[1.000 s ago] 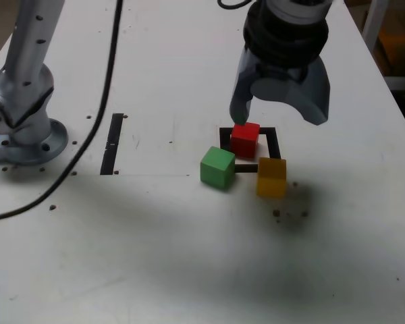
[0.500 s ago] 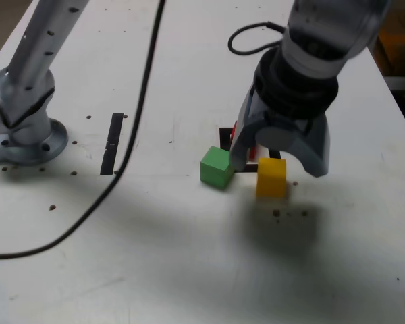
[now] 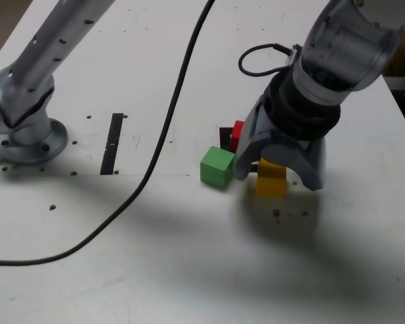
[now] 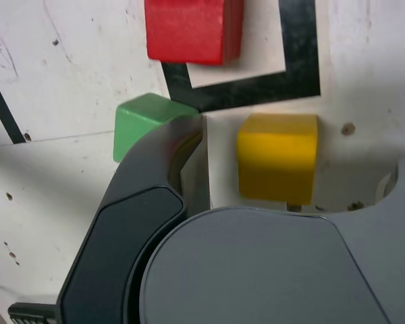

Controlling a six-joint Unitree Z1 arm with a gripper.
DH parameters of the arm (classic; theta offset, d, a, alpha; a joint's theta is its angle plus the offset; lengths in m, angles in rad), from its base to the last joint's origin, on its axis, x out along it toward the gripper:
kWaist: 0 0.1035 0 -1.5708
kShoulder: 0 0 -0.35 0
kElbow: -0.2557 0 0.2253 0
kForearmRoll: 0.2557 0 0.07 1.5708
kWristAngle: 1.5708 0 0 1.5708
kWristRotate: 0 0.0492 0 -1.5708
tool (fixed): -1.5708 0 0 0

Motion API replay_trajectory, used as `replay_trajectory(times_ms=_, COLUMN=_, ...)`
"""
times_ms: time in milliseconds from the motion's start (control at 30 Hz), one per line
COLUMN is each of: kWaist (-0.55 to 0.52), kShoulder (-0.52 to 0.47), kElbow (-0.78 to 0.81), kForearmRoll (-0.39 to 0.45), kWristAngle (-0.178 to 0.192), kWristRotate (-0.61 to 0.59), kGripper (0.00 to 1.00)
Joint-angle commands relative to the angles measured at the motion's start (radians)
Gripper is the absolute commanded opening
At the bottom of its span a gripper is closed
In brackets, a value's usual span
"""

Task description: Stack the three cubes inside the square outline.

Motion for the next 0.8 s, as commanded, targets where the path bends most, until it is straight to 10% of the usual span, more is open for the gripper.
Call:
replay_trajectory(times_ms=0, kWaist=0.005, kShoulder=0.003, kElbow=0.007, kForearmRoll=-0.002, kWristAngle=0.003, kWristRotate=0.003, kGripper=0.94)
replay_trajectory(times_ms=433, kWaist=0.009, kShoulder=0.027, kElbow=0.007, kForearmRoll=-0.006, kWristAngle=-0.007, kWristRotate=0.015, kGripper=0.79)
replay_trajectory(times_ms=767, kWaist=0.009, kShoulder=0.051, kElbow=-0.017, kForearmRoll=-0.005, kWristAngle=-0.009, kWristRotate=0.02, kGripper=0.48)
